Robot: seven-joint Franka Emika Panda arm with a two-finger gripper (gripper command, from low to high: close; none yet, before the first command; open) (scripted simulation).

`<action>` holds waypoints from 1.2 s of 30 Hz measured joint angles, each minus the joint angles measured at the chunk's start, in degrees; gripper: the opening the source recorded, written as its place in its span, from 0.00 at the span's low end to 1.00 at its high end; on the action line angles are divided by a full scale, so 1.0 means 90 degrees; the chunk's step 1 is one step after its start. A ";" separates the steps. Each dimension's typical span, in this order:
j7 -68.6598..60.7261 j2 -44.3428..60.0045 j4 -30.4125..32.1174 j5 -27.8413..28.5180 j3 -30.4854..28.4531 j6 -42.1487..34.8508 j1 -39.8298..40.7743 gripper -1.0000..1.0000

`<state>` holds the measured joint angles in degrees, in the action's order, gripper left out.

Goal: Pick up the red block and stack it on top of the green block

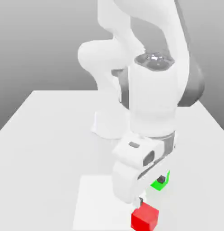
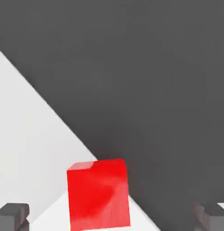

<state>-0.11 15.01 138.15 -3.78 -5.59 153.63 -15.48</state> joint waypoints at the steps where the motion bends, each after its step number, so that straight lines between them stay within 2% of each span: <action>1: -0.0046 0.0227 -0.0025 -0.0015 0.0028 0.0173 0.0016 0.50; 3: -0.0120 0.0689 -0.0090 -0.0080 0.0105 0.0545 0.0074 0.50; 4: -0.0156 0.0891 -0.0121 -0.0124 0.0142 0.0708 0.0102 0.00; 11: -0.0148 0.0924 -0.0125 -0.0110 0.0159 0.0729 0.0120 0.00; 16: 0.0011 -0.0067 0.0095 0.0080 0.0069 -0.0047 0.0033 0.00; 23: 0.0383 -0.1589 0.1586 0.0067 0.0463 -0.0123 -0.0511 0.00; 28: 0.0830 -0.2727 0.2725 0.0276 0.0734 -0.0075 -0.0788 0.00; 35: 0.0986 -0.1569 0.2891 0.0415 0.0789 0.1262 -0.0865 0.00; 36: 0.1005 -0.1398 0.2885 0.0441 0.0772 0.1428 -0.0850 1.00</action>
<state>8.93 2.42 164.11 0.18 1.36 166.48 -23.13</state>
